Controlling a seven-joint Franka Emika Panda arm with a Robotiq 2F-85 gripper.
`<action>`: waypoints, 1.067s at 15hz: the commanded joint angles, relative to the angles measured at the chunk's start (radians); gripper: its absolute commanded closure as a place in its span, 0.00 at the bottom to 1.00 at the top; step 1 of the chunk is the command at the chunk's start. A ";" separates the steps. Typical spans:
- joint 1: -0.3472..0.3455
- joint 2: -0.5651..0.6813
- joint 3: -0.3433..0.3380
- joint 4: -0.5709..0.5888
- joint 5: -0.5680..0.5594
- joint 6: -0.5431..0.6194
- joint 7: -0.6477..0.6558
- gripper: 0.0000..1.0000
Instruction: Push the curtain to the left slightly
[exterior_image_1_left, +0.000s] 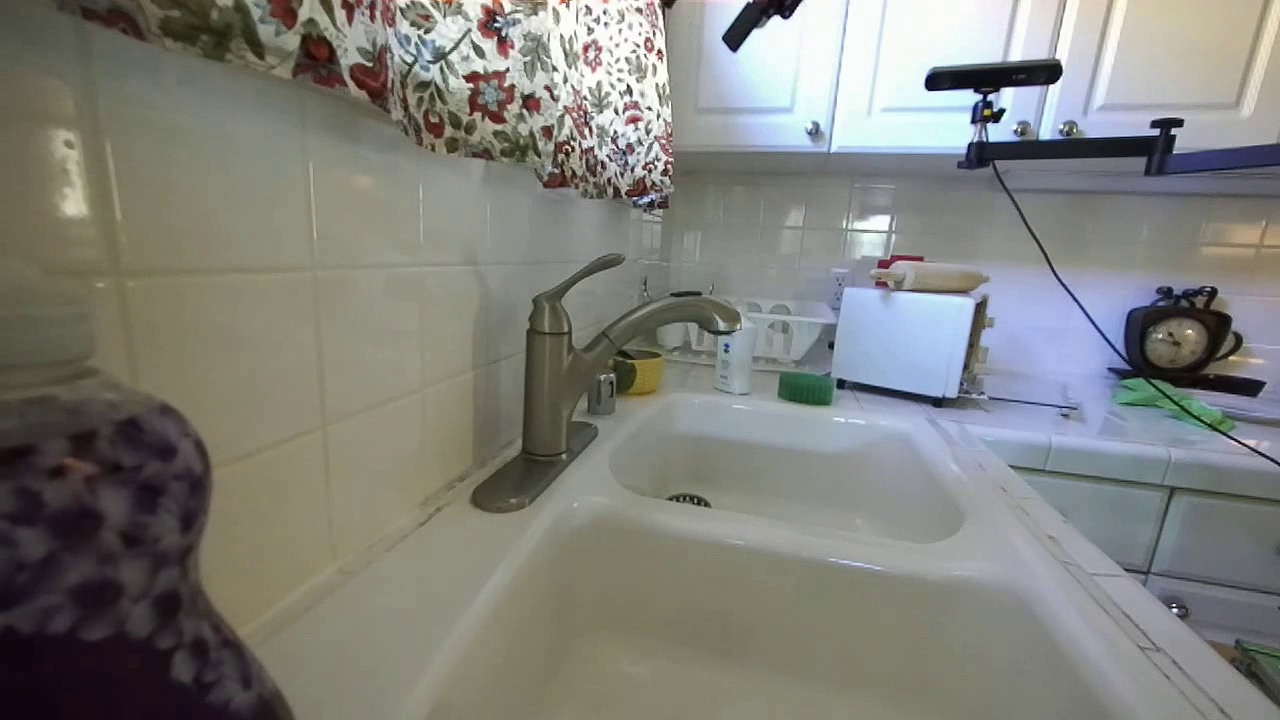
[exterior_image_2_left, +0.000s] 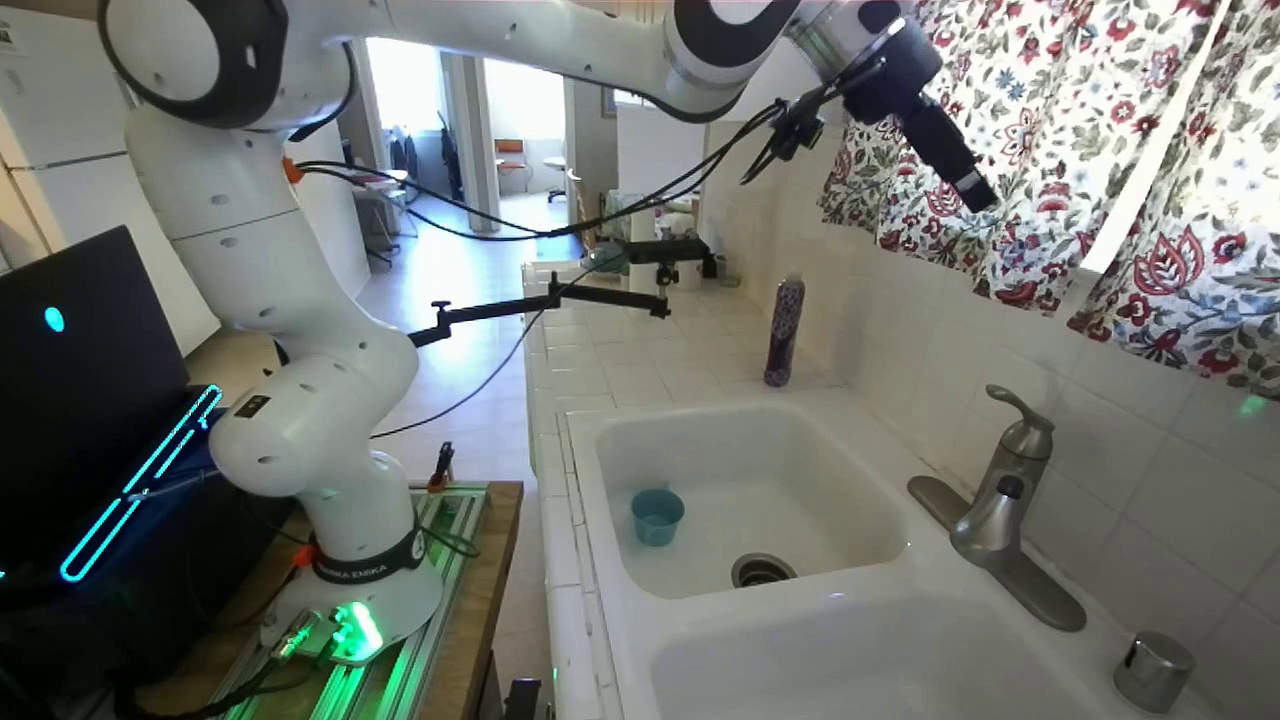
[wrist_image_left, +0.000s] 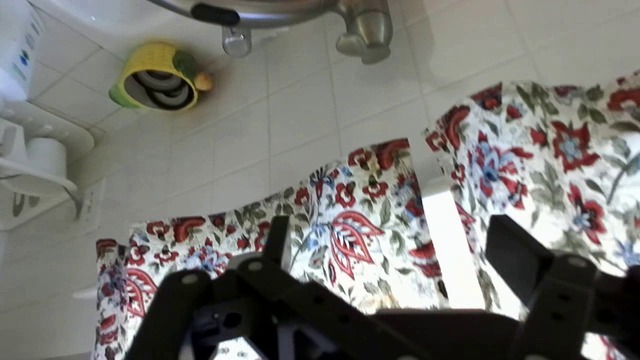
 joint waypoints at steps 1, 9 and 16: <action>0.011 0.090 0.008 0.157 -0.064 0.046 0.100 0.00; 0.046 0.072 -0.031 0.139 -0.042 0.065 0.083 0.00; 0.047 0.072 -0.031 0.138 -0.042 0.065 0.083 0.00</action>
